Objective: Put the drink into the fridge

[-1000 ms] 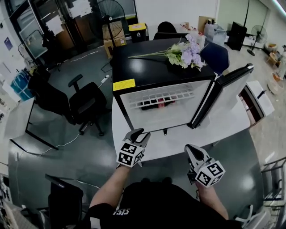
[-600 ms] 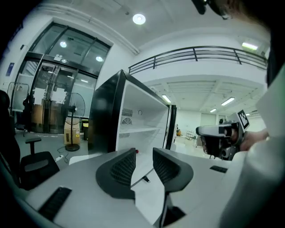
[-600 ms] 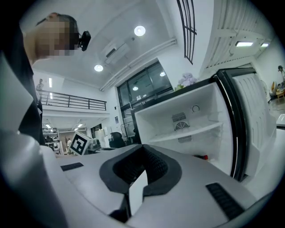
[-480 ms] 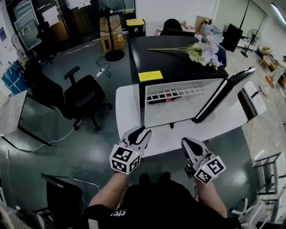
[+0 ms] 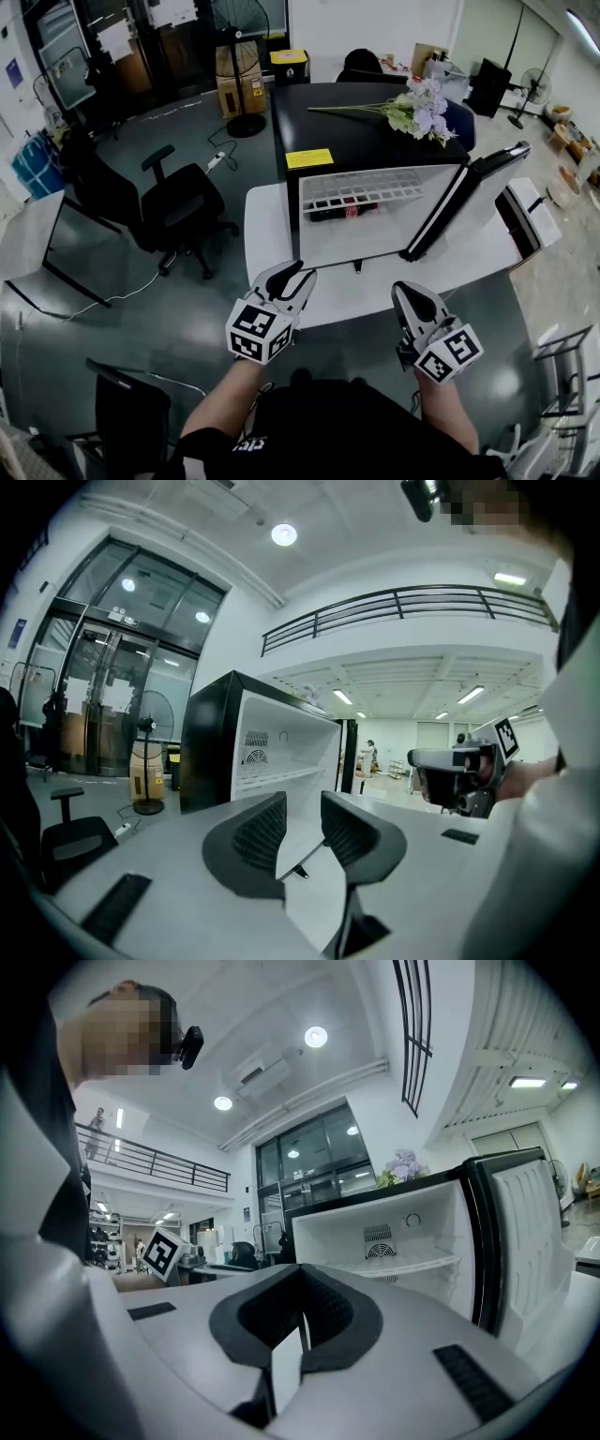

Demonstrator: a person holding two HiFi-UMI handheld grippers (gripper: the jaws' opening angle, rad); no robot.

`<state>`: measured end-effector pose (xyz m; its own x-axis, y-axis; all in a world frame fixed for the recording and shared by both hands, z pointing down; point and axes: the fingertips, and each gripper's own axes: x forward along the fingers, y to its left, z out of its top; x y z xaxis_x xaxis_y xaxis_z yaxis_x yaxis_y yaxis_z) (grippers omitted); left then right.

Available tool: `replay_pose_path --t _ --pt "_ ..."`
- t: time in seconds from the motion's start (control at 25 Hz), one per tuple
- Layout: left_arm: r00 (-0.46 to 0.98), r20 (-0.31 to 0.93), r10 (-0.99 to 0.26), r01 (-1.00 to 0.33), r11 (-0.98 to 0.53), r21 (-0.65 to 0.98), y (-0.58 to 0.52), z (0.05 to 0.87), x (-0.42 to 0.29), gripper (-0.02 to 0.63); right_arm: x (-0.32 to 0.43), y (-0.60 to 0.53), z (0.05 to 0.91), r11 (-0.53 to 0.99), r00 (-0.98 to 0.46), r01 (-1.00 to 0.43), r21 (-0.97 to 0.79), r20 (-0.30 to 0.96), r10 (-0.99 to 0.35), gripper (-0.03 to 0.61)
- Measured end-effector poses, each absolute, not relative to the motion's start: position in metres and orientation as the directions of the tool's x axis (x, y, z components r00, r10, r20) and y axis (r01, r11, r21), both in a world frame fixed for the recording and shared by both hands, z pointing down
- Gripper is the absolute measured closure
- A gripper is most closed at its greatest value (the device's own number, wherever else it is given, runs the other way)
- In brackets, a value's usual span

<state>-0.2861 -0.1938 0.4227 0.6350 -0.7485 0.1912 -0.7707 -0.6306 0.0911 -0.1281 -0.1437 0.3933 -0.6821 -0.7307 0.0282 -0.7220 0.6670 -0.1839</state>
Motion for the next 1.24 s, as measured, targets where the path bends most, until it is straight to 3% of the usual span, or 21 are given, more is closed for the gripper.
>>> replay_pose_path --t 0.52,1.0,1.24 --pt "0.611 0.139 -0.779 -0.791 -0.608 0.067 -0.183 0.405 -0.223 0.495 -0.023 -0.142 0.391 0.633 -0.644 -0.757 -0.16 0.017 -0.765 0.566" --pt "0.563 0.087 -0.822 -0.826 -0.564 0.023 -0.169 0.395 -0.224 0.592 -0.049 -0.128 0.397 0.687 -0.7 -0.707 -0.169 0.025 -0.714 0.566" --pt "0.598 0.103 -0.795 -0.8 -0.599 0.031 -0.167 0.4 -0.22 0.595 -0.069 -0.124 0.392 0.717 -0.727 -0.683 -0.14 0.027 -0.686 0.568"
